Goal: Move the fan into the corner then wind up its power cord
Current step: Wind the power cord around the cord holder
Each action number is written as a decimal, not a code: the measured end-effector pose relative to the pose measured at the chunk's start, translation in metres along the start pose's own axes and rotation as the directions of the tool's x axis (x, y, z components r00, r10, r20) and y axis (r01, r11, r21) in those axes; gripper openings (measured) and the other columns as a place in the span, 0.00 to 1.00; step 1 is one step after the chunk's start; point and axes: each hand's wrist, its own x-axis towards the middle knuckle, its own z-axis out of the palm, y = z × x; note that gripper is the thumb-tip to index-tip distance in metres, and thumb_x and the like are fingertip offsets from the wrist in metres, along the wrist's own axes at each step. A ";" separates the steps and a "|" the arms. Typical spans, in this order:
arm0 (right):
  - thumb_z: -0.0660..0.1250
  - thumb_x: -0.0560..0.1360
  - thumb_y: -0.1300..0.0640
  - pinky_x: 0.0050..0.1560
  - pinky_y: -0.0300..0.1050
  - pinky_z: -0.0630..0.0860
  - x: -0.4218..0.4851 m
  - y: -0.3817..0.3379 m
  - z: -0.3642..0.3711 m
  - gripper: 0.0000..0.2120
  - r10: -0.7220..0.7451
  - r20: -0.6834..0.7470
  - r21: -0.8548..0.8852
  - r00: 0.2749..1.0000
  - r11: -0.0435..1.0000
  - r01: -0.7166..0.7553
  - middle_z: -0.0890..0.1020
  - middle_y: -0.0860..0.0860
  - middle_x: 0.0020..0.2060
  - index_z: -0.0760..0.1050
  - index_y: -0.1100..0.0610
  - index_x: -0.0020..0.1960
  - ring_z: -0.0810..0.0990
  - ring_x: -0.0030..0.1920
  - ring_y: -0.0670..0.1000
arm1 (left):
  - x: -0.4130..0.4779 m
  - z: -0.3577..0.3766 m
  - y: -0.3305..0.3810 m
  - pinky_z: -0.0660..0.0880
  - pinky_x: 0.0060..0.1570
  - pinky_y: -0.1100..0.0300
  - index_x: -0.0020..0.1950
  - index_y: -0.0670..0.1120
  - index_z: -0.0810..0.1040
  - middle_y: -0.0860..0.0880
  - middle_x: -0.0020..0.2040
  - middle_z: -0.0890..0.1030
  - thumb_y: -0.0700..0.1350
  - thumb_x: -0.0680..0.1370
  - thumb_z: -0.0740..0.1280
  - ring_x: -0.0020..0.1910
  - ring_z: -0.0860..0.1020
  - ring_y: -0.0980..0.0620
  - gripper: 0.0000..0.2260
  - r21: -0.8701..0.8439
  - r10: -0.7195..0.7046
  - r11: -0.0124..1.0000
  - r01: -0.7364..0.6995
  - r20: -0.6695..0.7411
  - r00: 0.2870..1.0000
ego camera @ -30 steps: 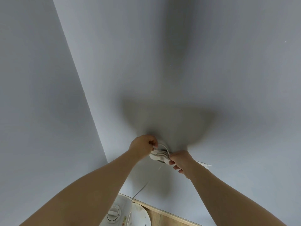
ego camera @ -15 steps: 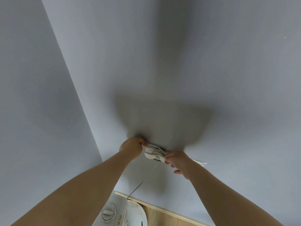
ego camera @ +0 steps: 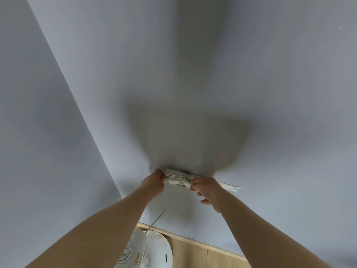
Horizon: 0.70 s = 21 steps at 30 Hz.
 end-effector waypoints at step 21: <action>0.56 0.80 0.64 0.58 0.46 0.74 0.019 0.032 0.013 0.17 0.067 0.034 -0.186 0.997 0.981 -0.059 0.75 0.54 0.55 0.71 0.59 0.67 0.75 0.56 0.52 | -0.012 0.040 0.031 0.68 0.32 0.66 0.41 0.43 0.74 0.49 0.40 0.78 0.33 0.80 0.58 0.36 0.75 0.56 0.11 -0.690 -0.276 0.552 0.468 0.378 0.884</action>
